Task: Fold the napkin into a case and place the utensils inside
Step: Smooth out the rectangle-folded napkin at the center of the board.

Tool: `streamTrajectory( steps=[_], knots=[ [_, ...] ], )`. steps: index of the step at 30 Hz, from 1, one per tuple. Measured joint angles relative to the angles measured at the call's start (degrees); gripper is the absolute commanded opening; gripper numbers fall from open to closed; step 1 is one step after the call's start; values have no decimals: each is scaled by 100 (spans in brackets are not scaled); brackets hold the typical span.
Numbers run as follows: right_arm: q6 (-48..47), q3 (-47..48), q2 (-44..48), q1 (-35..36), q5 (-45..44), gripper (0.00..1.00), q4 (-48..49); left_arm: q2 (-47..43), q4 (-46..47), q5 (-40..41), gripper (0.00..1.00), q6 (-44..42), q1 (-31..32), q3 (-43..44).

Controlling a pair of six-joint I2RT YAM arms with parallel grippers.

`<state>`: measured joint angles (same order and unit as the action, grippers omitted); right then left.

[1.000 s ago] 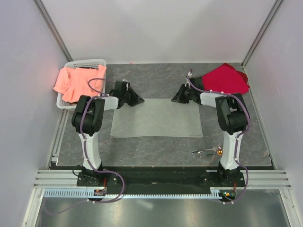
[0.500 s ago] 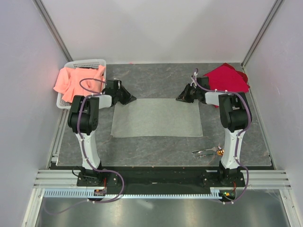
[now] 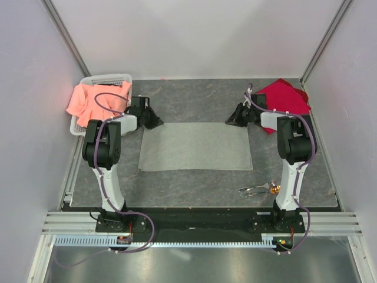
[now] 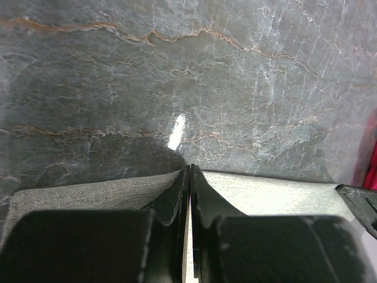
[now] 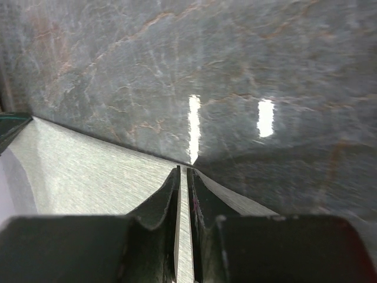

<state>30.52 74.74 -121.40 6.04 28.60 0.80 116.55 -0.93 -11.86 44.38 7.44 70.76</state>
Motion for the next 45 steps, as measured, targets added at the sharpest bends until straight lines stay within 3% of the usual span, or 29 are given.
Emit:
streamTrajectory(
  steps=[12, 20, 27, 35, 45],
  knots=[
    [-702, 131, 461, -258, -1379, 19, -1158, -306, -522, 721, 8, -518, 61, 90],
    [-1062, 243, 1012, -249, -2245, 32, -1906, -678, -675, 949, 9, -643, 586, 219],
    [-647, 245, 1088, 299, -1440, 32, -1480, -658, -887, 1093, 8, -640, 699, 435],
    [177, 529, 116, 1290, -323, 29, -516, -94, -1191, 1327, 4, -623, 413, 918],
    [723, 901, -592, 1311, 55, 25, 76, 387, -1386, 1005, 2, -258, 153, 1191]
  ],
)
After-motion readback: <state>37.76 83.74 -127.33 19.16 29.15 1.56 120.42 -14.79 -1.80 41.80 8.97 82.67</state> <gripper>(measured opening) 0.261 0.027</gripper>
